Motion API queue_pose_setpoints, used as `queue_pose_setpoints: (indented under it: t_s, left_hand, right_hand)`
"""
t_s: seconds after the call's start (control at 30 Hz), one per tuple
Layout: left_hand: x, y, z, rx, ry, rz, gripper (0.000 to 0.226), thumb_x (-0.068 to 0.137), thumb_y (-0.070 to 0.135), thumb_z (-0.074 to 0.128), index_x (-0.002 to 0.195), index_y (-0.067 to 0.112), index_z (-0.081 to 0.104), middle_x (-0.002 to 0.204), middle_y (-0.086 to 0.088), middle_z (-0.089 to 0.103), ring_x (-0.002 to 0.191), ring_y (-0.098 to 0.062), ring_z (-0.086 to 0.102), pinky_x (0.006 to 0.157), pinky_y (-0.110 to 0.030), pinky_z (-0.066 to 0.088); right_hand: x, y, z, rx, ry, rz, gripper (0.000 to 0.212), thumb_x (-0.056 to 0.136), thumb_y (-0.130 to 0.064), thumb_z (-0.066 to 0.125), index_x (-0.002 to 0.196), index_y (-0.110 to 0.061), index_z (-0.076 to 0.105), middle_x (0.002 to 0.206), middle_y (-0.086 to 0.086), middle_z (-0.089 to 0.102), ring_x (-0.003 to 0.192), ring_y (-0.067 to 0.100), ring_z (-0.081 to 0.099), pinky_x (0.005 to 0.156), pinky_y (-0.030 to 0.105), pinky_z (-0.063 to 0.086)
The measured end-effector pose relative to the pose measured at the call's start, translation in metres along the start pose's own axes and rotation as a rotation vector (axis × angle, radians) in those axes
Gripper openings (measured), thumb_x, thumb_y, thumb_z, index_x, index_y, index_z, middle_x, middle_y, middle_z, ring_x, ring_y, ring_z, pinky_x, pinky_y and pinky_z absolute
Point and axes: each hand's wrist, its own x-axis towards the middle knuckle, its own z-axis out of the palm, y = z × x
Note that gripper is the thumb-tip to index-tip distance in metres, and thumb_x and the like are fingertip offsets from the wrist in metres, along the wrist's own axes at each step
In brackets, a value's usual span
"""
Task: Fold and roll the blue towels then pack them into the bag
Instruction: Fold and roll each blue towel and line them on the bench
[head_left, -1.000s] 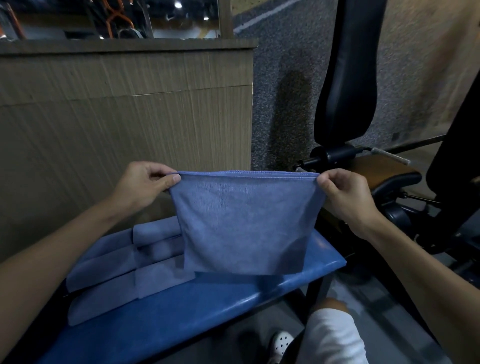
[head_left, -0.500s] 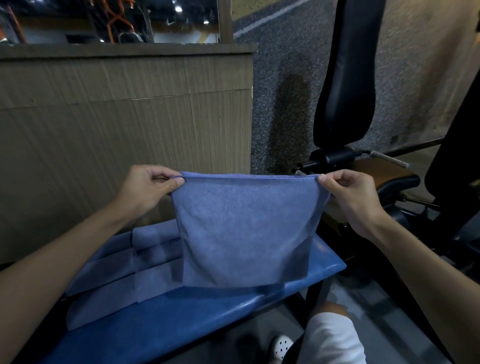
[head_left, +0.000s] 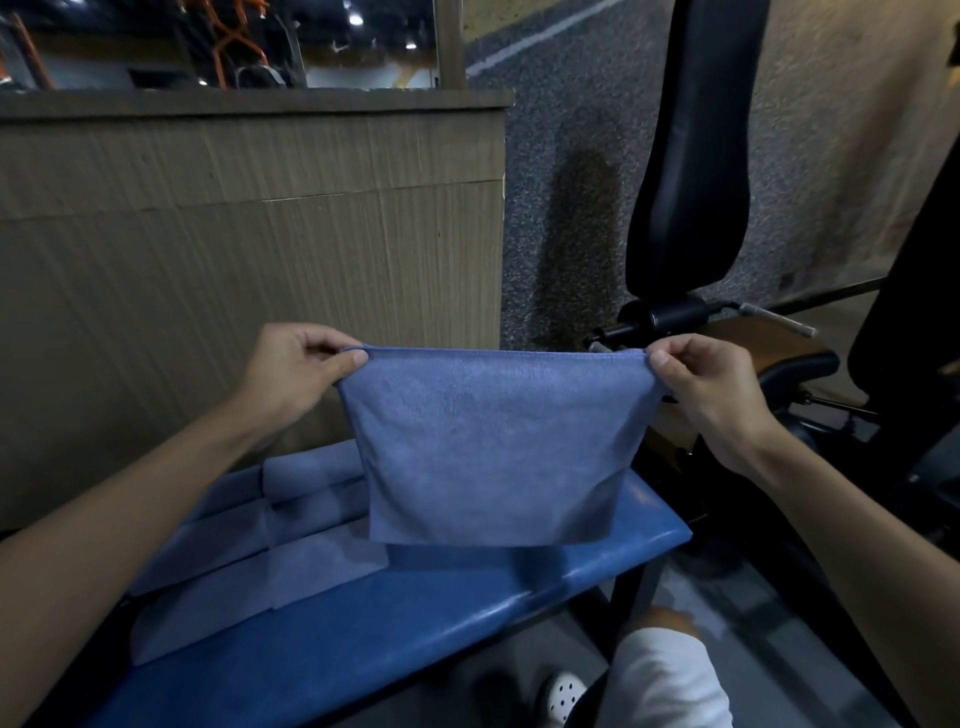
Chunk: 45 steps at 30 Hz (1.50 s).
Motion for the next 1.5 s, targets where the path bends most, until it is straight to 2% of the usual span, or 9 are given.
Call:
queue_pose_setpoints:
  t_s: [0.1, 0.23, 0.53, 0.63, 0.77, 0.9, 1.07, 1.27, 1.5]
  left_hand:
    - [0.002, 0.001, 0.001, -0.046, 0.027, 0.019, 0.025, 0.083, -0.006, 0.07, 0.085, 0.018, 0.066, 0.069, 0.005, 0.068, 0.06, 0.002, 0.06, 0.063, -0.01, 0.05]
    - [0.003, -0.001, 0.004, 0.006, -0.03, 0.004, 0.026, 0.088, -0.004, 0.065, 0.108, 0.012, 0.065, 0.075, 0.004, 0.066, 0.06, 0.004, 0.059, 0.064, -0.008, 0.048]
    - [-0.006, -0.006, 0.012, -0.031, -0.126, -0.155, 0.015, 0.096, 0.013, 0.06, 0.085, 0.005, 0.067, 0.051, 0.005, 0.057, 0.042, -0.004, 0.045, 0.043, -0.016, 0.037]
    - [-0.009, -0.005, 0.02, -0.211, -0.102, -0.308, 0.016, 0.098, 0.014, 0.056, 0.092, 0.001, 0.063, 0.057, -0.006, 0.058, 0.038, -0.009, 0.05, 0.036, -0.02, 0.039]
    - [-0.002, -0.014, 0.036, -0.39, -0.099, -0.453, 0.016, 0.099, 0.012, 0.055, 0.1, -0.003, 0.061, 0.088, -0.018, 0.064, 0.07, -0.023, 0.074, 0.056, -0.025, 0.058]
    - [0.011, -0.029, 0.052, -0.41, -0.038, -0.464, 0.013, 0.099, 0.009, 0.054, 0.096, -0.002, 0.06, 0.09, -0.018, 0.064, 0.078, -0.026, 0.074, 0.064, -0.026, 0.06]
    - [0.034, -0.036, 0.061, -0.408, 0.069, -0.3, 0.009, 0.099, 0.01, 0.055, 0.091, 0.005, 0.059, 0.082, -0.014, 0.066, 0.079, -0.024, 0.074, 0.071, -0.027, 0.06]
    - [0.03, -0.043, 0.067, -0.366, 0.05, -0.146, 0.012, 0.098, 0.003, 0.053, 0.089, 0.007, 0.059, 0.081, -0.016, 0.066, 0.074, -0.015, 0.073, 0.071, -0.024, 0.059]
    - [-0.067, -0.119, 0.083, -0.194, -0.143, -0.321, 0.021, 0.093, -0.009, 0.054, 0.081, 0.006, 0.063, 0.07, -0.005, 0.068, 0.066, -0.009, 0.071, 0.06, -0.019, 0.056]
  right_hand:
    - [0.003, 0.004, -0.001, -0.067, -0.023, 0.007, 0.019, 0.097, -0.009, 0.053, 0.113, -0.01, 0.063, 0.095, 0.004, 0.065, 0.085, 0.009, 0.059, 0.068, 0.014, 0.05]
    - [0.005, 0.005, -0.002, -0.223, -0.017, -0.037, 0.014, 0.099, -0.015, 0.052, 0.091, -0.012, 0.063, 0.083, 0.003, 0.061, 0.075, 0.009, 0.053, 0.065, 0.025, 0.044]
    - [0.004, 0.011, -0.003, -0.183, 0.023, 0.094, 0.022, 0.099, -0.025, 0.053, 0.095, -0.005, 0.061, 0.072, 0.01, 0.061, 0.059, 0.021, 0.058, 0.06, 0.046, 0.056]
    - [0.005, 0.016, 0.004, -0.022, 0.007, 0.185, 0.018, 0.099, -0.021, 0.053, 0.094, -0.004, 0.057, 0.077, 0.018, 0.065, 0.06, 0.029, 0.069, 0.06, 0.04, 0.06]
    - [0.019, 0.035, 0.014, 0.056, 0.03, 0.216, 0.014, 0.098, -0.014, 0.055, 0.094, -0.001, 0.057, 0.089, 0.02, 0.062, 0.067, 0.025, 0.07, 0.06, 0.027, 0.059]
    - [0.036, 0.055, 0.024, 0.056, -0.075, 0.199, 0.014, 0.091, 0.004, 0.058, 0.103, -0.001, 0.063, 0.121, 0.016, 0.063, 0.107, 0.022, 0.063, 0.074, 0.02, 0.055]
    - [0.061, 0.064, 0.032, 0.096, 0.036, 0.156, 0.007, 0.096, 0.002, 0.052, 0.096, -0.004, 0.055, 0.097, 0.022, 0.065, 0.077, 0.014, 0.07, 0.07, 0.021, 0.057]
    - [0.065, 0.076, 0.032, 0.093, 0.036, 0.096, 0.011, 0.099, -0.003, 0.046, 0.094, -0.01, 0.054, 0.099, 0.019, 0.065, 0.091, 0.02, 0.069, 0.081, 0.03, 0.055]
    - [-0.029, 0.129, 0.029, -0.09, -0.096, 0.372, 0.02, 0.089, 0.007, 0.05, 0.076, -0.008, 0.056, 0.072, 0.013, 0.063, 0.07, 0.022, 0.058, 0.067, 0.033, 0.044]
